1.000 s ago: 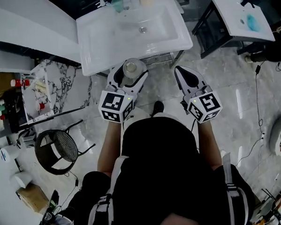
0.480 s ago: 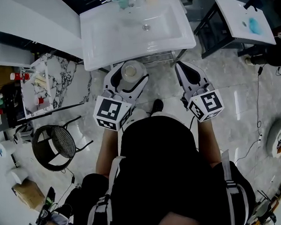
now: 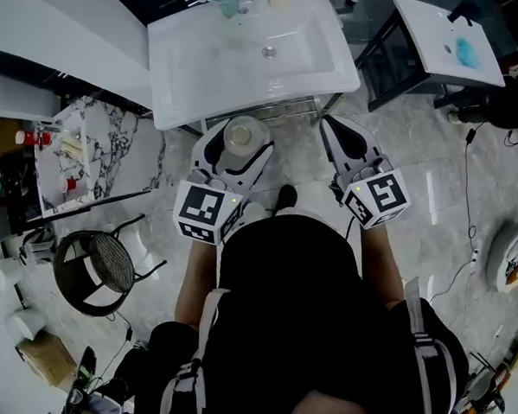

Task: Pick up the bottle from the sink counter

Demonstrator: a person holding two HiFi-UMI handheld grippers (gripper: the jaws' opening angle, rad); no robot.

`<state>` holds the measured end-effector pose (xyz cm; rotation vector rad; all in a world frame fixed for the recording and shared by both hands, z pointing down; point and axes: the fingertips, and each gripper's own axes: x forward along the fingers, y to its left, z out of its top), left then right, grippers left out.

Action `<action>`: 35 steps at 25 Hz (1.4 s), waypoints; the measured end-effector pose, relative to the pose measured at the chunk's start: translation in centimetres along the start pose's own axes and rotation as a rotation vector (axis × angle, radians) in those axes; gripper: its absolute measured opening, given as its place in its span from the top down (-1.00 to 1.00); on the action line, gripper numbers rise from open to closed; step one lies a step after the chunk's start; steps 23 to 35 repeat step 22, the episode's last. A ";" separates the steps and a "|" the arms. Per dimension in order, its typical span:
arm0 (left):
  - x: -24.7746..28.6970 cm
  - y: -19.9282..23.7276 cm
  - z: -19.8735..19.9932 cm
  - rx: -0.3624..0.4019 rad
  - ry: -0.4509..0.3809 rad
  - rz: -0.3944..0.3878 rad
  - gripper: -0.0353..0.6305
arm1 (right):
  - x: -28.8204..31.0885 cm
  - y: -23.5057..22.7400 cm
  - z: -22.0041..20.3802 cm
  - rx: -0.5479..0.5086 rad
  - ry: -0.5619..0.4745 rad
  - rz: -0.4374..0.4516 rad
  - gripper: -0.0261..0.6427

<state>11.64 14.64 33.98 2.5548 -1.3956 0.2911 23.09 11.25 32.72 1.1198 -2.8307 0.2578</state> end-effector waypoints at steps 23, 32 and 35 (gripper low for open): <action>0.8 -1.3 -0.1 0.019 -0.004 -0.025 -0.07 | -1.2 -0.3 -0.4 -0.018 0.018 -0.022 0.91; 0.8 -1.3 -0.1 0.019 -0.004 -0.025 -0.07 | -1.2 -0.3 -0.4 -0.018 0.018 -0.022 0.91; 0.8 -1.3 -0.1 0.019 -0.004 -0.025 -0.07 | -1.2 -0.3 -0.4 -0.018 0.018 -0.022 0.91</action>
